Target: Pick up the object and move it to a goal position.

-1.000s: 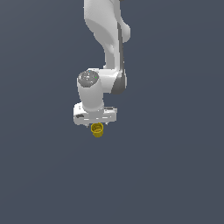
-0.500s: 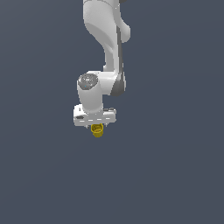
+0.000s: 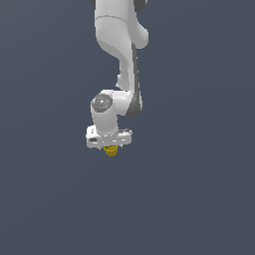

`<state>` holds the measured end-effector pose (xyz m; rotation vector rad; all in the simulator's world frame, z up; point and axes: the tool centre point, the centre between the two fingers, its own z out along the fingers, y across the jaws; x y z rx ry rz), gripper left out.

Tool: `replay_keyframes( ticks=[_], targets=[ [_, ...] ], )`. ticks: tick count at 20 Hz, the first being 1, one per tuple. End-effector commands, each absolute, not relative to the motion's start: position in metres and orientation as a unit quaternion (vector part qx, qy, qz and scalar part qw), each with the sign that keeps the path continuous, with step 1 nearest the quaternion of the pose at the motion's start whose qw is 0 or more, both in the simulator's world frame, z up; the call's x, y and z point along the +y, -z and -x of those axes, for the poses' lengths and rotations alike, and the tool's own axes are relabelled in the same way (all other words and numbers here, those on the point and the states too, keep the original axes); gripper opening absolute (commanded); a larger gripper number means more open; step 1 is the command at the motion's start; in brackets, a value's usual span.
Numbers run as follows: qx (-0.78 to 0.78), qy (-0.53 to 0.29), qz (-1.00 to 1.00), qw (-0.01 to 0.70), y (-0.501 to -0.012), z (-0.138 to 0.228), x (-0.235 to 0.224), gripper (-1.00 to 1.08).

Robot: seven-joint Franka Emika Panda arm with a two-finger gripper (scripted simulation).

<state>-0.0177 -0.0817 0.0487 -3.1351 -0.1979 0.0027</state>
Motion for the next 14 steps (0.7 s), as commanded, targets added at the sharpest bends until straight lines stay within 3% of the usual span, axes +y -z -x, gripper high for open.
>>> replay_keyframes(
  ticks=[1, 2, 14],
  targets=[
    [-0.063, 0.0, 0.998, 0.0, -0.0464, 0.0167, -0.0819, 1.0],
    [-0.063, 0.0, 0.998, 0.0, -0.0464, 0.0167, -0.0819, -1.0],
    [-0.063, 0.0, 0.998, 0.0, -0.0482, 0.017, -0.0821, -1.0]
  ],
)
